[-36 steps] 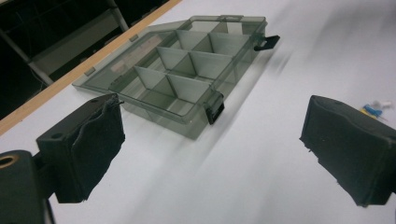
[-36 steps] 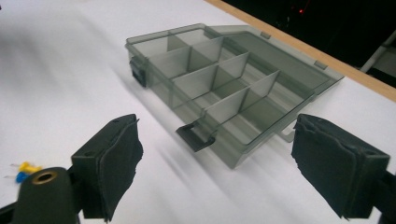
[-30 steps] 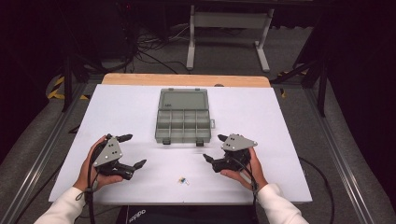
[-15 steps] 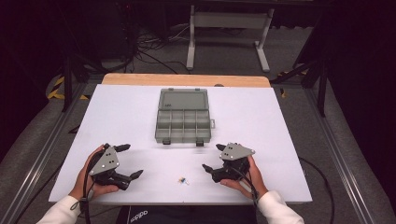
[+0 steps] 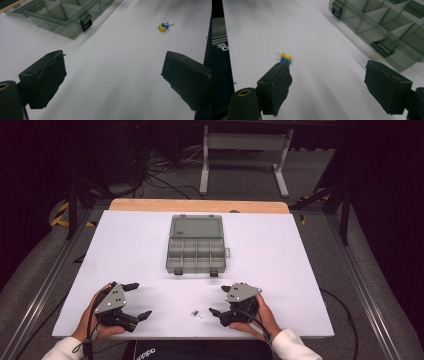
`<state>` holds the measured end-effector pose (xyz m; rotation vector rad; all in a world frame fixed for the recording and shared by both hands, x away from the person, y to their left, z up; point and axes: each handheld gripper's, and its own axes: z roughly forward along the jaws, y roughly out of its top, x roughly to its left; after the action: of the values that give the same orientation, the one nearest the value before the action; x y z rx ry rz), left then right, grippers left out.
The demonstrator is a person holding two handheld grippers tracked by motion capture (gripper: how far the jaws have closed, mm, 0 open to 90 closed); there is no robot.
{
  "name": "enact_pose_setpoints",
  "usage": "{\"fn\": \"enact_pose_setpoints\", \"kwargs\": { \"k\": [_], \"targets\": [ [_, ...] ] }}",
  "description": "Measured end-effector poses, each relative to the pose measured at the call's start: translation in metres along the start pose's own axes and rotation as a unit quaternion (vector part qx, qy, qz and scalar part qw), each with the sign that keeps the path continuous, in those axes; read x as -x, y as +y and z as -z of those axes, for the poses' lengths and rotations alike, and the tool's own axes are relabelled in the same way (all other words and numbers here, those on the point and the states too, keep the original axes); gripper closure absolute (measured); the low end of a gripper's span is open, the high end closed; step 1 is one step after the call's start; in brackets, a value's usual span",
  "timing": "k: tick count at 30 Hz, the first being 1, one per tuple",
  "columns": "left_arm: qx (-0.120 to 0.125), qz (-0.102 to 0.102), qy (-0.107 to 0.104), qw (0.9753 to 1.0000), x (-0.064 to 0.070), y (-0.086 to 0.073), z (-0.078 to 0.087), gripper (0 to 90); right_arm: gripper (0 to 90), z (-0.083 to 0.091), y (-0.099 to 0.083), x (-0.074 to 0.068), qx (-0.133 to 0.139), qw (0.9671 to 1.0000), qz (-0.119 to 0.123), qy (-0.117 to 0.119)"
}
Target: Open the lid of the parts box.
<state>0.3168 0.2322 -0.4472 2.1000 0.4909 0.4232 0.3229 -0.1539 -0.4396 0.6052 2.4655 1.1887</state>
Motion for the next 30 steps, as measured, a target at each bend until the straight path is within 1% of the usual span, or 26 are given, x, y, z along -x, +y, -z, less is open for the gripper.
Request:
{"fn": "enact_pose_setpoints", "kwargs": {
  "k": [5,6,7,8,9,11,13,15,21,24,26,28,30],
  "targets": [
    [-0.001,0.004,0.003,1.0000,0.002,-0.002,0.003,6.1,23.9,-0.008,0.003,-0.007,-0.008,0.9997,0.006,0.022],
    [-0.001,0.004,0.003,1.0000,0.002,-0.002,0.003,6.1,24.7,-0.010,0.003,-0.009,-0.010,0.9995,0.012,0.027],
    [-0.002,0.004,0.002,1.0000,0.002,-0.003,0.003,6.1,24.7,-0.010,0.003,-0.009,-0.010,0.9995,0.012,0.027],
    [-0.001,0.003,0.002,1.0000,0.001,-0.003,0.004,6.1,26.7,-0.012,0.004,-0.010,-0.012,0.9993,0.013,0.033],
    [-0.002,0.001,0.005,1.0000,0.001,-0.003,0.005,6.2,31.0,-0.015,0.005,-0.013,-0.012,0.9990,0.013,0.041],
    [0.000,0.007,0.006,1.0000,0.000,-0.003,0.005,6.3,37.0,-0.019,0.006,-0.018,-0.017,0.9979,0.015,0.060],
    [-0.003,0.006,0.007,1.0000,0.000,-0.004,0.005,6.3,40.6,-0.023,0.006,-0.021,-0.027,0.9973,0.022,0.064],
    [-0.004,0.005,0.008,0.9999,0.001,-0.004,0.005,6.3,42.9,-0.029,0.006,-0.023,-0.035,0.9966,0.017,0.073],
    [-0.004,0.008,0.006,0.9999,0.000,-0.005,0.005,6.6,49.7,-0.037,0.008,-0.025,-0.049,0.9959,0.026,0.071],
    [-0.004,0.007,0.006,1.0000,0.001,-0.004,0.005,6.7,53.8,-0.041,0.008,-0.026,-0.054,0.9958,0.020,0.071],
    [-0.005,0.002,0.006,1.0000,0.001,-0.004,0.005,6.8,55.9,-0.042,0.008,-0.025,-0.052,0.9956,0.018,0.075],
    [-0.005,0.000,0.006,1.0000,0.001,-0.003,0.005,6.8,60.7,-0.043,0.009,-0.026,-0.053,0.9952,0.017,0.080],
    [-0.005,0.003,0.005,1.0000,0.001,-0.003,0.005,6.9,65.6,-0.043,0.009,-0.026,-0.054,0.9948,0.019,0.084]
  ]
}}
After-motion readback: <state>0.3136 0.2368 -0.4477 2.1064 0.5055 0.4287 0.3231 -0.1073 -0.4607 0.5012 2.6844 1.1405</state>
